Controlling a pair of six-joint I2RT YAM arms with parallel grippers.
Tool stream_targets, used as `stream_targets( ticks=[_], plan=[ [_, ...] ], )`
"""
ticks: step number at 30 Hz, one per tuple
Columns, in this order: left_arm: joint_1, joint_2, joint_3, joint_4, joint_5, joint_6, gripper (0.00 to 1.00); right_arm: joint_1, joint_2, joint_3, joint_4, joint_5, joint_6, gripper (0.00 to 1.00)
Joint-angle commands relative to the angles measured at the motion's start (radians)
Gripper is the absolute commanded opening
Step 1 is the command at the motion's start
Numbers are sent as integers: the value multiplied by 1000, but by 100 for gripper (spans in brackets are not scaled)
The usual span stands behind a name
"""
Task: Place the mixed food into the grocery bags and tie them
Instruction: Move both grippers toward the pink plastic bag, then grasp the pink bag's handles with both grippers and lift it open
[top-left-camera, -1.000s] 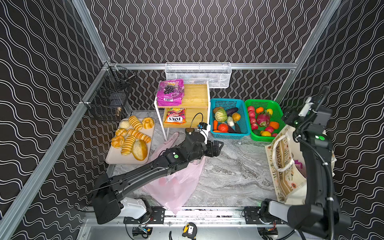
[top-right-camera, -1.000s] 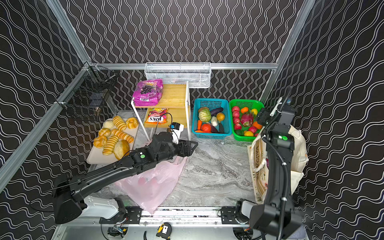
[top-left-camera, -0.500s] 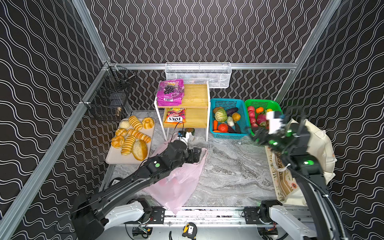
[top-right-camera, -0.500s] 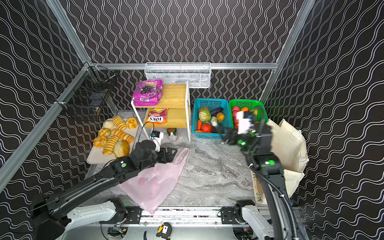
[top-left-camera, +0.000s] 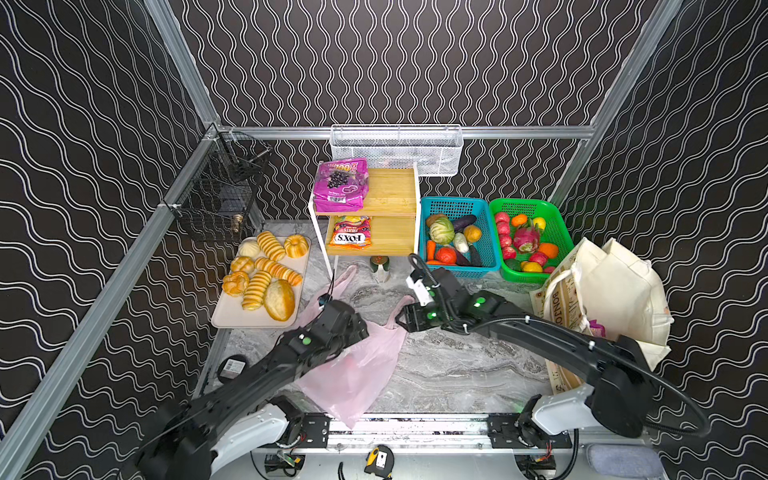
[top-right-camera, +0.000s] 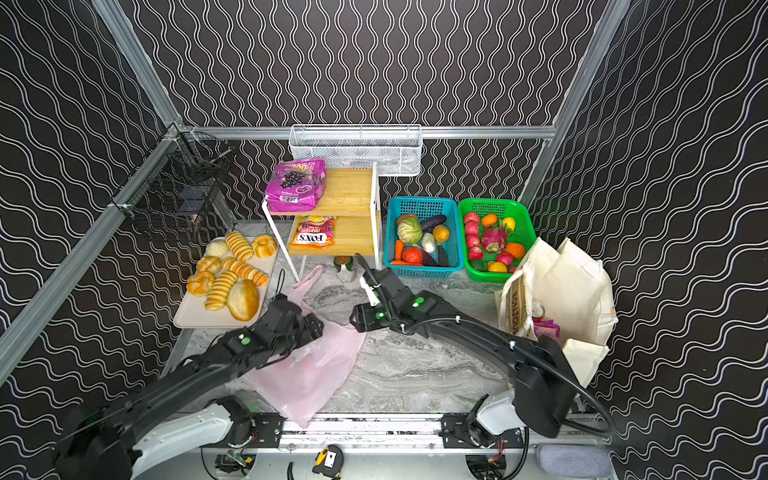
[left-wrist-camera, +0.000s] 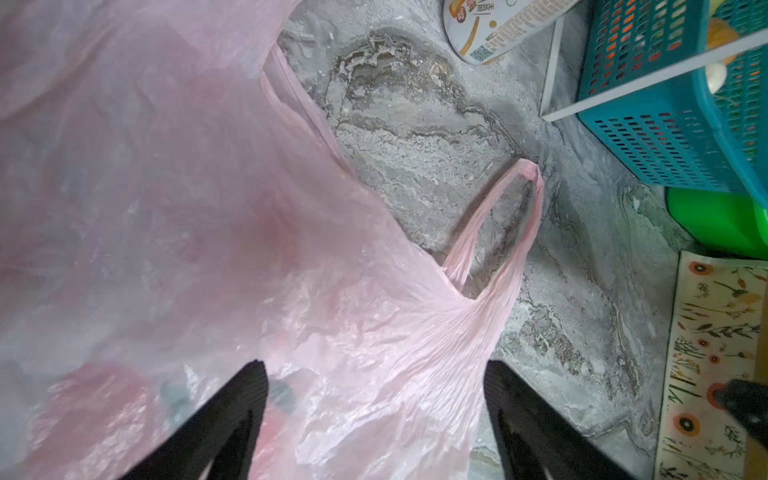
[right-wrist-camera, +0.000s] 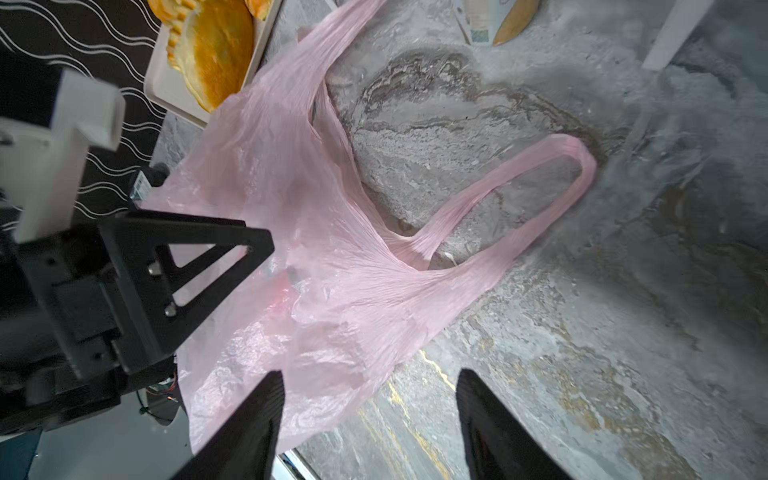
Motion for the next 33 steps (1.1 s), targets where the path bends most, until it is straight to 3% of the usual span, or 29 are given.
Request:
stream_targets(
  ticks=[1, 7, 14, 24, 33],
  plan=[
    [11, 139, 143, -157, -35, -65, 89, 19, 9, -2, 38, 72, 26, 68],
    [16, 439, 388, -385, -62, -21, 84, 20, -76, -106, 122, 137, 70, 69],
    [20, 550, 477, -443, -127, -54, 84, 20, -156, -174, 118, 202, 45, 70],
    [37, 699, 553, -443, -110, -70, 81, 20, -181, -189, 95, 235, 8, 71],
    [40, 713, 559, -459, -134, -41, 48, 20, -195, -211, 91, 262, 4, 72]
  ],
)
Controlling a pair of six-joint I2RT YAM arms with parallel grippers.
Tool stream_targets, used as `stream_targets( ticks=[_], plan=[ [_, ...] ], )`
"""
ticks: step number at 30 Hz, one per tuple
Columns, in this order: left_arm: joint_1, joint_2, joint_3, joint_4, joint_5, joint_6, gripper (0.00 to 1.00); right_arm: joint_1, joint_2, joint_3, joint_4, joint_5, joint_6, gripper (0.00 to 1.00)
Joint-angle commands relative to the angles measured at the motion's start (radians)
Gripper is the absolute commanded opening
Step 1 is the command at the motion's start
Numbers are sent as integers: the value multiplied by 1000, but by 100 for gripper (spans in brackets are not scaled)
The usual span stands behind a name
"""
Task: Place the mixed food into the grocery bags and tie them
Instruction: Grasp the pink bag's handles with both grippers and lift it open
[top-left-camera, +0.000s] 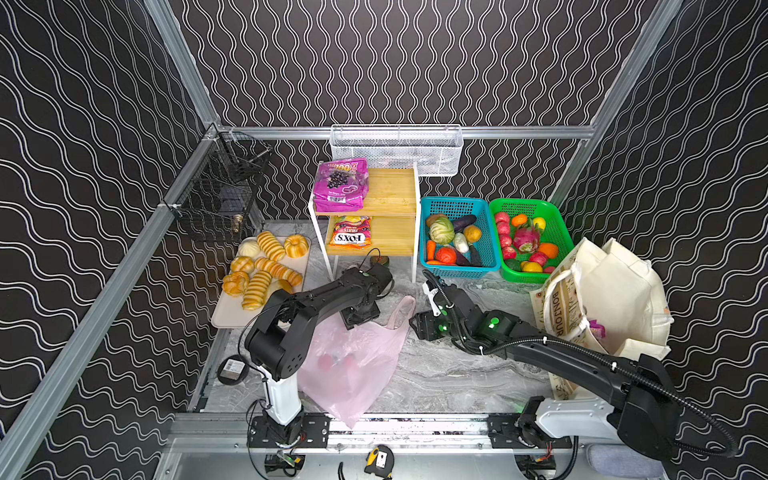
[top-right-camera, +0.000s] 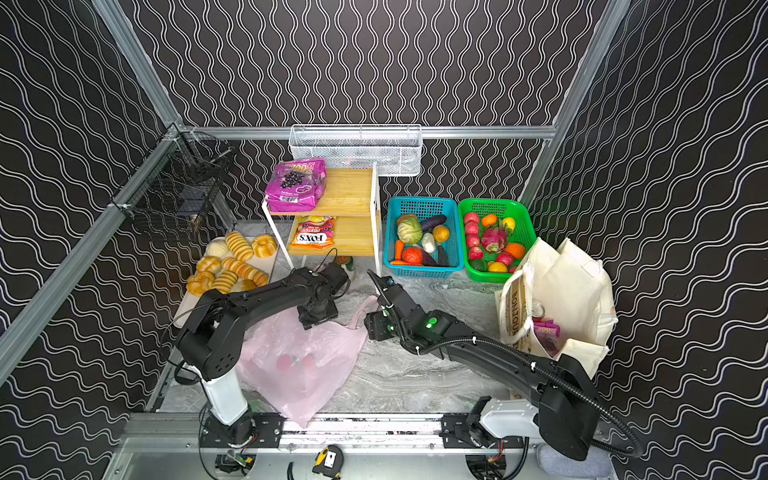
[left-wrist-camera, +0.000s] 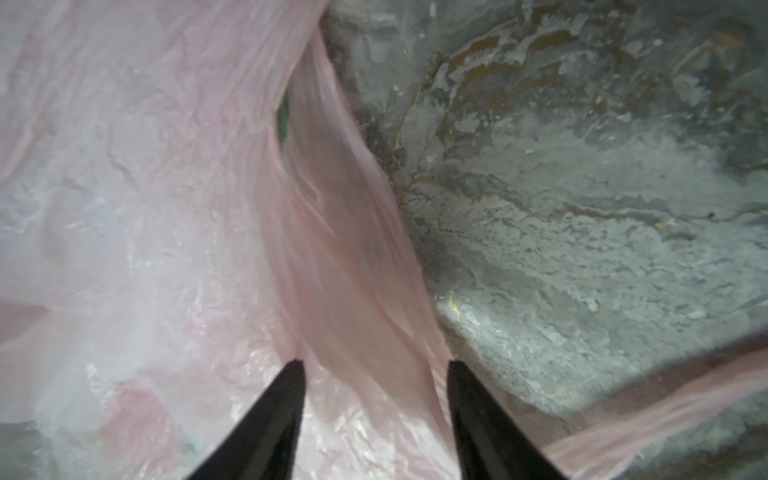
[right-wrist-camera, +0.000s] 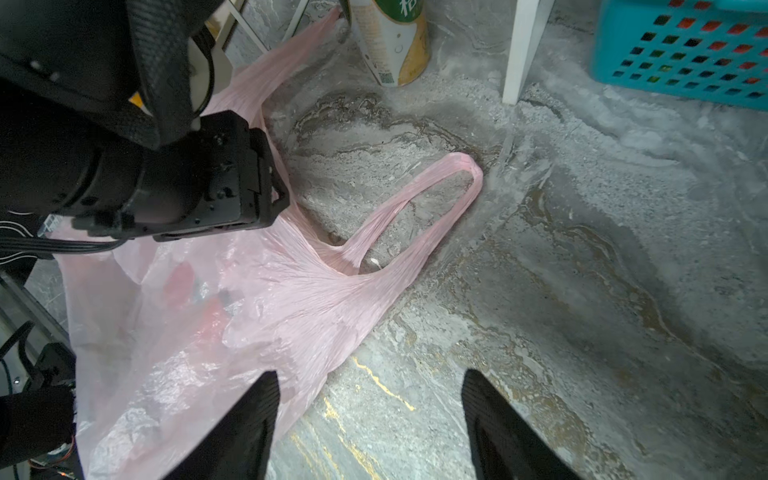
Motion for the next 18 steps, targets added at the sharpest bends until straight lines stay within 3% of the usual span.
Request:
stream_targets(
  ticks=[1, 6, 8, 13, 18],
  plan=[
    [2, -21, -9, -26, -26, 11, 42, 2, -6, -3, 3, 27, -5, 72],
    [0, -104, -45, -12, 2, 45, 7, 1, -1, -5, 0, 85, 8, 72],
    [-4, -147, -56, -1, 33, 84, 0, -6, -1, -5, -11, 120, 46, 72],
    [-90, -254, -50, 85, 134, 266, 0, -106, -71, -42, 2, 59, 105, 72],
    [-257, -353, -77, 250, 241, 456, 0, -319, -261, -104, 18, -74, 157, 72]
  ],
)
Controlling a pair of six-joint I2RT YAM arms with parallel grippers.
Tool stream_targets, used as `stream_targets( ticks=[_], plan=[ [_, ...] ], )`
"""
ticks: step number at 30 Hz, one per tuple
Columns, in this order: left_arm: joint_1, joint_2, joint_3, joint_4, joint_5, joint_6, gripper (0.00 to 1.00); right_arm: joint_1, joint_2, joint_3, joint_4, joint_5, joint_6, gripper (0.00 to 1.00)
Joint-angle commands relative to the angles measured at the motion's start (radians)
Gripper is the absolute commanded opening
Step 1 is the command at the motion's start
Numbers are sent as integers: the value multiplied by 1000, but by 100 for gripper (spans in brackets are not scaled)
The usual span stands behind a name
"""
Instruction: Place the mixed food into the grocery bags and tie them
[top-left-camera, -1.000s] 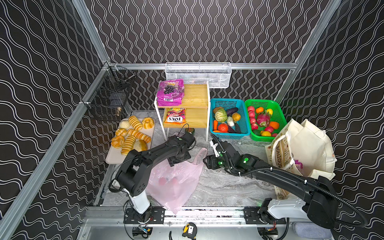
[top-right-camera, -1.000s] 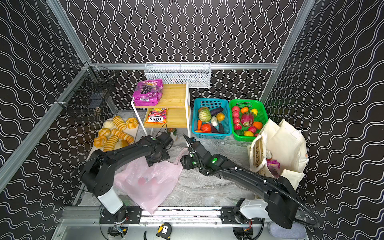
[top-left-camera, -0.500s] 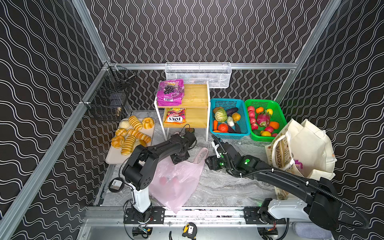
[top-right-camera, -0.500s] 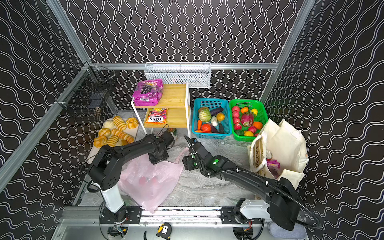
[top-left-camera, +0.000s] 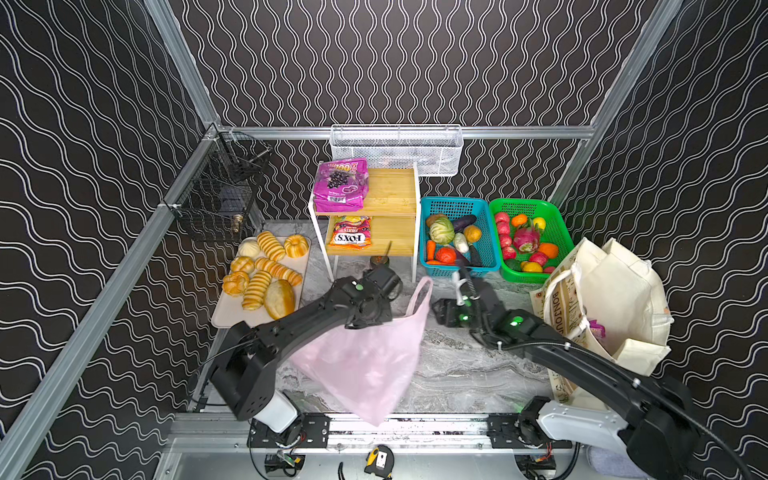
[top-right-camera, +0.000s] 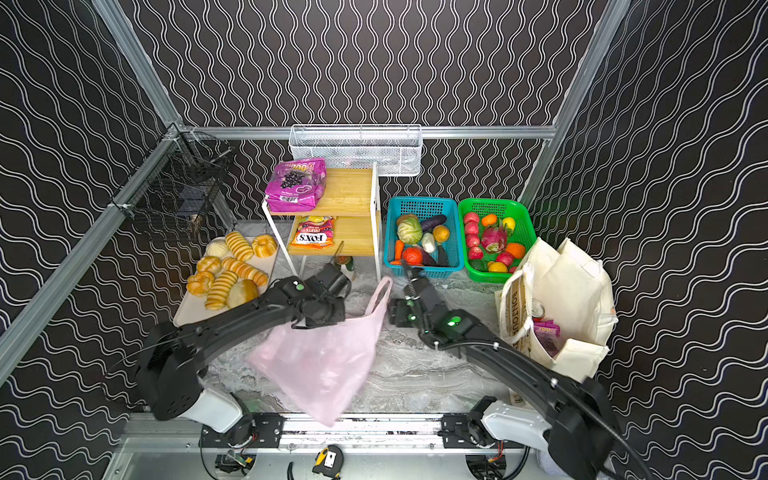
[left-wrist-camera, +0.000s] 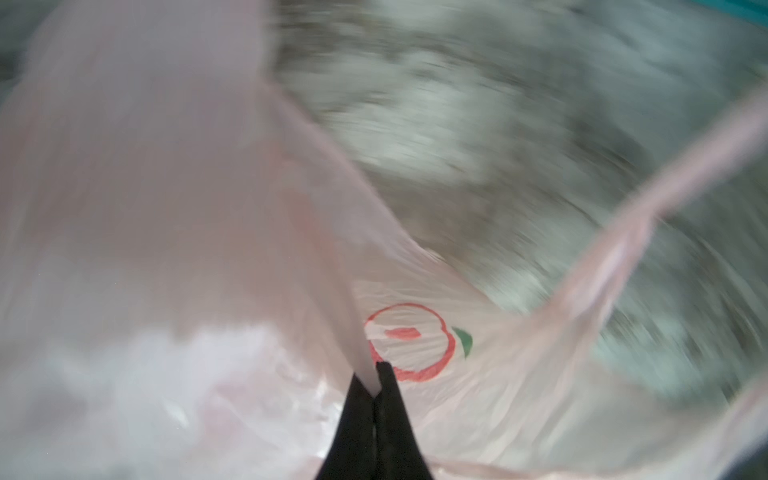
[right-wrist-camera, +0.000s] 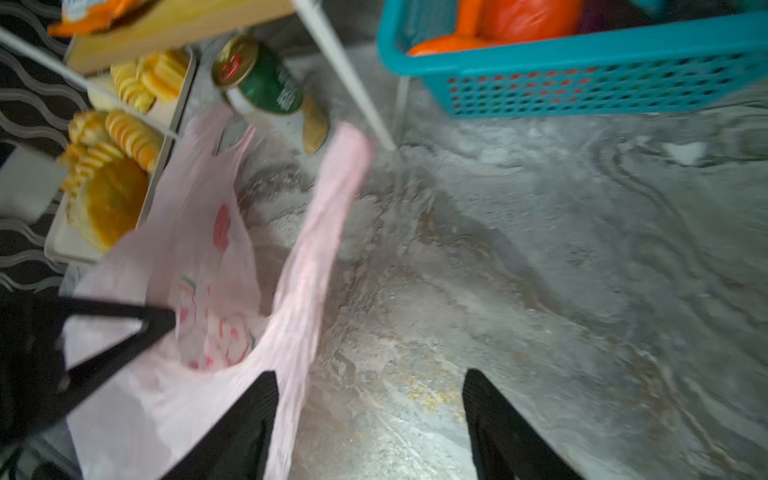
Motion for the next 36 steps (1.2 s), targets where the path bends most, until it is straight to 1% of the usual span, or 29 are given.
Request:
stream_targets(
  ticks=[1, 4, 5, 6, 8, 10, 13, 15, 18, 20, 22, 23, 24, 26, 29, 31, 32, 34, 36],
  plan=[
    [-66, -55, -28, 143, 98, 167, 0, -96, -116, -25, 16, -82, 54, 72],
    [-104, -117, -73, 224, 118, 235, 0, -181, -225, -19, -23, -91, 43, 72],
    [-108, -133, -85, 227, 102, 254, 0, -191, -253, -7, -46, -91, 37, 73],
    [-108, -145, -91, 217, 79, 266, 0, -226, -275, 7, -67, -89, 31, 73],
    [-108, -165, -87, 192, 47, 306, 0, -236, -306, 23, -77, -111, 7, 74],
    [-108, -185, -79, 186, 44, 355, 0, -237, -312, 30, -70, -168, -10, 76],
    [-108, -208, -42, 161, 34, 433, 0, -237, -274, 36, -71, -282, -41, 75],
    [-108, -210, -2, 131, 22, 476, 0, -236, -240, 13, -51, -411, -84, 74],
    [-108, -182, 73, 66, 25, 515, 0, -230, -179, -28, -58, -583, -94, 66],
    [-108, -151, 126, 23, 46, 533, 0, -204, -139, -60, -73, -636, -82, 62],
    [-108, -122, 172, -15, 45, 542, 0, -96, -118, -103, -51, -626, -58, 60],
    [-108, -107, 193, -31, 44, 546, 0, -22, -107, -117, -29, -598, -38, 59],
    [-108, -92, 213, -43, 43, 552, 0, 54, -94, -128, 5, -566, -9, 59],
    [-108, -65, 255, -66, 33, 562, 0, 175, -55, -150, 108, -545, 47, 59],
    [-108, -30, 326, -123, -11, 574, 0, 301, 33, -148, 235, -471, 124, 60],
    [-108, -24, 352, -153, -47, 591, 0, 354, 83, -127, 285, -441, 136, 61],
    [-108, -27, 350, -162, -66, 605, 0, 379, 107, -107, 276, -416, 123, 63],
    [-108, -45, 330, -183, -104, 632, 0, 416, 121, -75, 172, -309, 93, 66],
    [-108, -78, 274, -204, -132, 669, 0, 418, 79, -88, 41, -171, 87, 67]
  ],
)
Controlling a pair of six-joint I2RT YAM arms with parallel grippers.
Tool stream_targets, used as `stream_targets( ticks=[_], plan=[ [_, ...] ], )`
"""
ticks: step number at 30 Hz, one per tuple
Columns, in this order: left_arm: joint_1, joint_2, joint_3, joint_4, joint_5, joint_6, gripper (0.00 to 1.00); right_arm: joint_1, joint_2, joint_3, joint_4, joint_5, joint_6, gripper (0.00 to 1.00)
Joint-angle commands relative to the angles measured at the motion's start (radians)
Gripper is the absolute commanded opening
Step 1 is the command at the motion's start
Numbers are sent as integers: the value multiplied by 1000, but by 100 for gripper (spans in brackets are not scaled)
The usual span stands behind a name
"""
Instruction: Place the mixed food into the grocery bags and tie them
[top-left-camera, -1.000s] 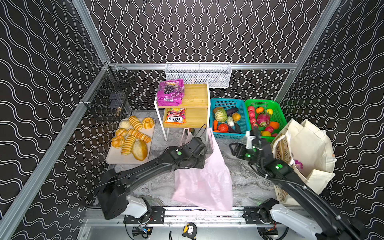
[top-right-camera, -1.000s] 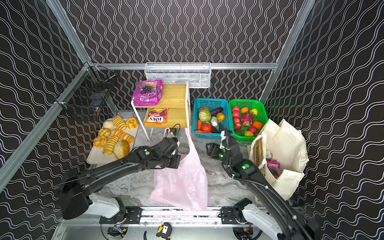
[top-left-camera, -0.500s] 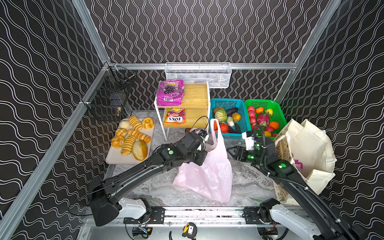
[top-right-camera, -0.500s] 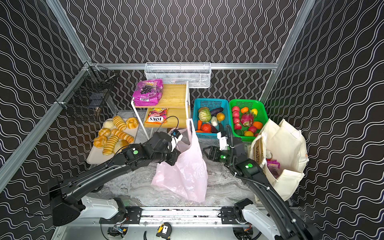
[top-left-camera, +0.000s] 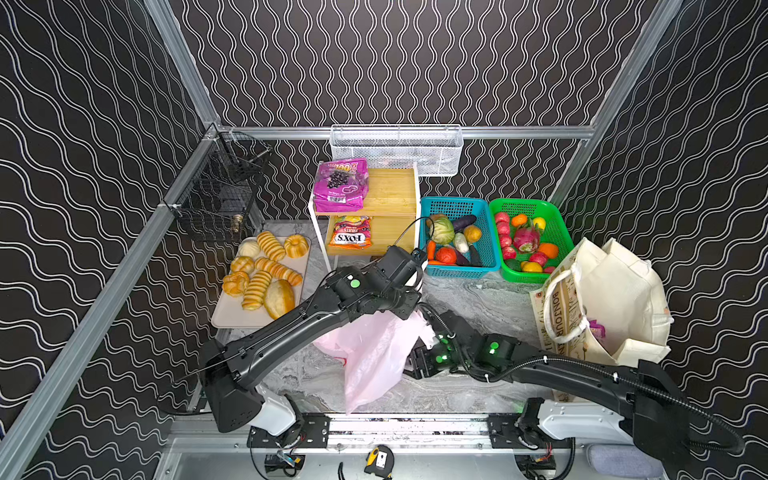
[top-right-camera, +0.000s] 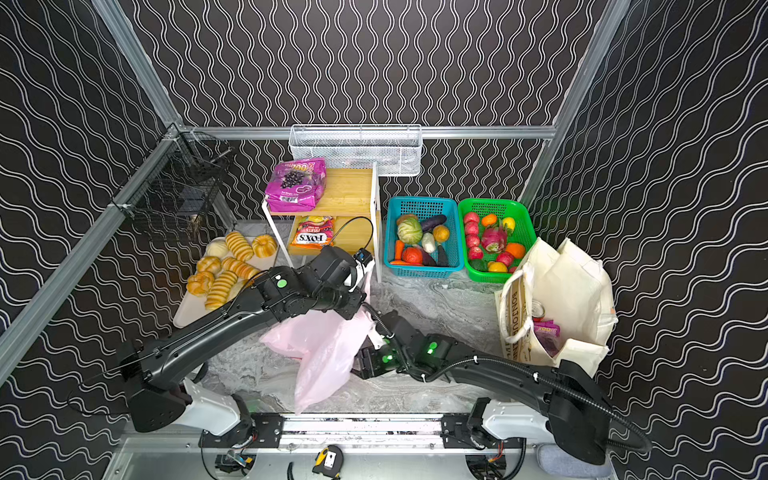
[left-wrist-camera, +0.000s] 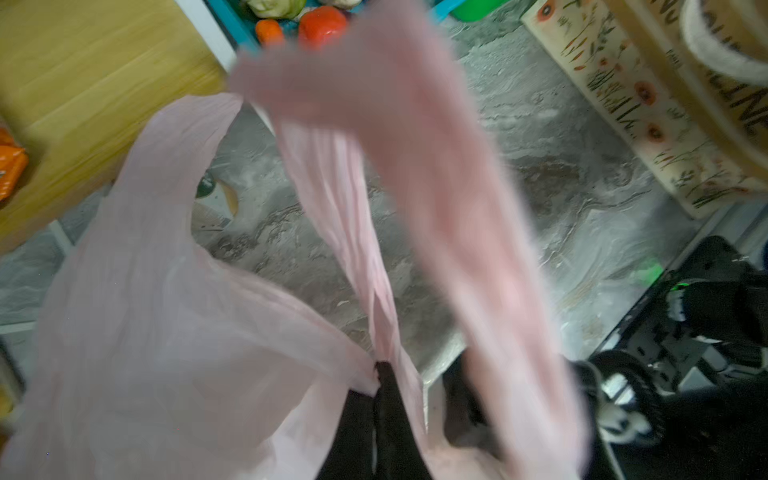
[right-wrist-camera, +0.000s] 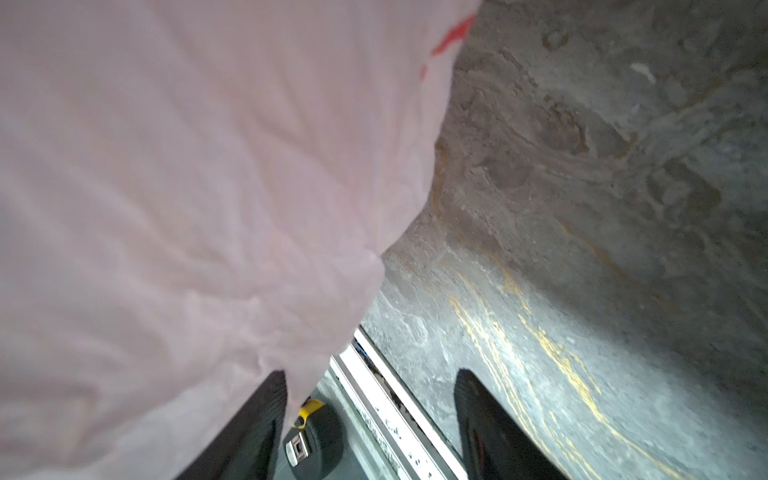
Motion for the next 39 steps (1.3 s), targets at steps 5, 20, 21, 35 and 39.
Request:
stream_targets(
  ticks=[5, 20, 21, 35, 39],
  plan=[
    [0, -173, -238, -38, -141, 96, 0, 3, -343, -131, -272, 443, 3, 76],
    [-2, -407, -371, 69, 176, 547, 0, 2, -780, -61, -301, 890, -90, 75],
    [-2, -404, -373, 72, 161, 563, 0, 2, -771, -53, -301, 886, -90, 75],
    [-2, -319, -362, 177, 94, 344, 0, 0, -744, -155, -28, 522, -39, 73],
    [-2, -321, -361, 179, 97, 333, 0, -2, -654, -122, 35, 433, -88, 72]
  ],
)
